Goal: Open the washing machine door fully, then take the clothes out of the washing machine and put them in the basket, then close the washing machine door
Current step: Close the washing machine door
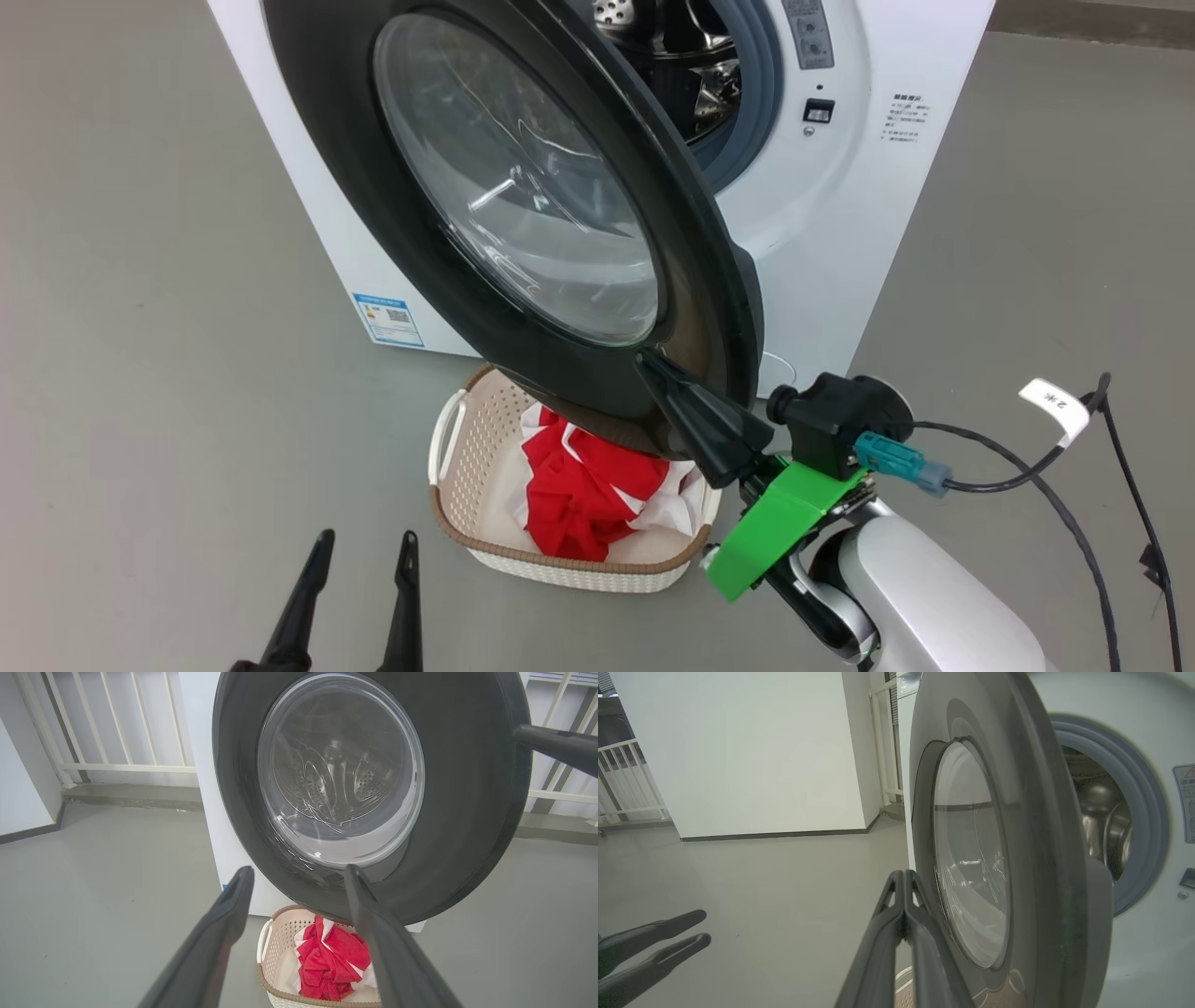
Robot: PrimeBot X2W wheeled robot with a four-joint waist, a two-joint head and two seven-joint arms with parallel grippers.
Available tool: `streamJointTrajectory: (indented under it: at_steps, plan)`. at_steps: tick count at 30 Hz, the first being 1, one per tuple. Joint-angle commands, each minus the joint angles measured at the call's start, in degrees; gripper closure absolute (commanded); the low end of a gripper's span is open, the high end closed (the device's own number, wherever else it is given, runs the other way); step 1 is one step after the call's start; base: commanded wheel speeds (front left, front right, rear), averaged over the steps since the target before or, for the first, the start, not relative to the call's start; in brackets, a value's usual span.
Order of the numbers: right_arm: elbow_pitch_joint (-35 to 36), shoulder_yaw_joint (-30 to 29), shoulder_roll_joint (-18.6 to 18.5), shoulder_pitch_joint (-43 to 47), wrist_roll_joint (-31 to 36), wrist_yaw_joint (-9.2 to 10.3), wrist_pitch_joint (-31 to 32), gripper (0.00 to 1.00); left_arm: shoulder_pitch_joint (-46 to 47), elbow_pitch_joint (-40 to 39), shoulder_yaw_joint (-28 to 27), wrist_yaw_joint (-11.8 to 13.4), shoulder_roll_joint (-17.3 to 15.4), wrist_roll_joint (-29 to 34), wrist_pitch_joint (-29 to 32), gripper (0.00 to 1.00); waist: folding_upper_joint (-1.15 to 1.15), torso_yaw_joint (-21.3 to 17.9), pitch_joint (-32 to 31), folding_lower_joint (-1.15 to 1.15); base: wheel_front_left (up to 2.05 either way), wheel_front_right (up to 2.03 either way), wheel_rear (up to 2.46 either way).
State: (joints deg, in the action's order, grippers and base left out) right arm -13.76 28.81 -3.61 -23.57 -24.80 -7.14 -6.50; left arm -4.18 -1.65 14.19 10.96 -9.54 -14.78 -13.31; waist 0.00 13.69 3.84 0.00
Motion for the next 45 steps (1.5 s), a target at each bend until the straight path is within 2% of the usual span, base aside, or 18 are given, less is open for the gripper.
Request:
streamJointTrajectory:
  at_steps: [1, 14, 27, 36, 45]
  plan:
    - [0.3, 0.8, 0.7, -0.1, -0.4, -0.35, -0.4, 1.00, 2.7, -1.1, -1.7, -0.4, -0.6, -0.1, -0.7, 0.00, 0.00, -0.1, 0.0, 0.00, 0.00, 0.00, 0.00]
    - [-9.7, 0.2, 0.7, -4.2, -0.4, -0.35, -3.3, 1.00, 3.1, -0.6, -1.1, -0.7, -0.9, -0.6, -0.9, 0.00, 0.00, -0.6, 0.2, 0.00, 0.00, 0.00, 0.00]
    - [-16.1, 1.3, 0.7, -10.1, -1.6, -0.35, -5.2, 1.00, 4.0, -0.4, -0.6, -0.6, -0.9, -0.7, -1.1, 0.00, 0.00, -1.0, 1.1, 0.00, 0.00, 0.00, 0.00]
    - [-20.6, 2.5, 0.7, -14.9, -3.3, -0.35, -5.5, 1.00, 5.0, -0.4, -0.4, -0.7, -0.4, -0.7, -1.3, 0.00, 0.00, -1.0, 2.9, 0.00, 0.00, 0.00, 0.00]
    - [-28.5, 1.0, 0.3, -22.1, -2.9, -0.35, -5.6, 1.00, 6.9, -0.2, 0.2, -1.2, 0.5, -0.5, -1.6, 0.00, 0.00, -0.4, 5.6, 0.00, 0.00, 0.00, 0.00]
